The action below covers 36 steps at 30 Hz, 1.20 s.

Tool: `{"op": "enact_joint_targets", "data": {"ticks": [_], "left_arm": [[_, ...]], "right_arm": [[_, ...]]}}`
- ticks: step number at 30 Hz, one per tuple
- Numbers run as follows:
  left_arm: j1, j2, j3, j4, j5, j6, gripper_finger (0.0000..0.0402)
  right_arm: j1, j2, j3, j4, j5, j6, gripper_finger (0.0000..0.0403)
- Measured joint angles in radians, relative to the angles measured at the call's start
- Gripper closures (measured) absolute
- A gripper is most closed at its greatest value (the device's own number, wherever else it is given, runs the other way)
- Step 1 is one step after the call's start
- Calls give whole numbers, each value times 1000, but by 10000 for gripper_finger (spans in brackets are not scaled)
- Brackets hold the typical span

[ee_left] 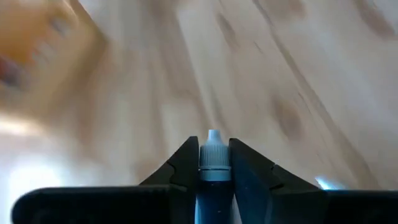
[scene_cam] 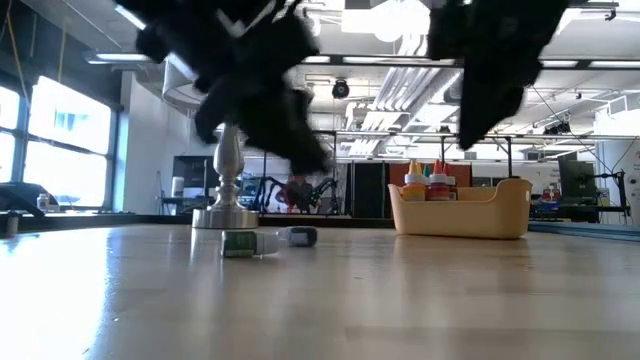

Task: Pick & Place food coloring
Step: Put the small dark blue food coloring bottle into the yellow bin, then put the small green food coloring bottle into the yellow bin

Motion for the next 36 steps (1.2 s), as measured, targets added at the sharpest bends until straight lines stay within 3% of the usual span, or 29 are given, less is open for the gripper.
{"op": "enact_joint_targets", "data": {"ticks": [4, 8, 14, 20, 26, 36], "left_arm": [[27, 27, 122, 40, -34, 55, 332], [88, 100, 262, 96, 52, 38, 332], [174, 306, 505, 149, 125, 24, 331], [233, 553, 792, 140, 128, 24, 331], [284, 708, 1026, 52, 109, -29, 316], [300, 739, 1081, -42, 33, -40, 240]], "right_arm": [[63, -87, 0, -221, 115, 135, 270], [158, -154, 0, -375, 264, 269, 270], [307, -214, 0, -513, 393, 446, 270], [434, -218, -4, -657, 417, 643, 270], [534, -240, -94, -670, 393, 686, 270], [567, -418, -267, -604, 360, 719, 270]]}}
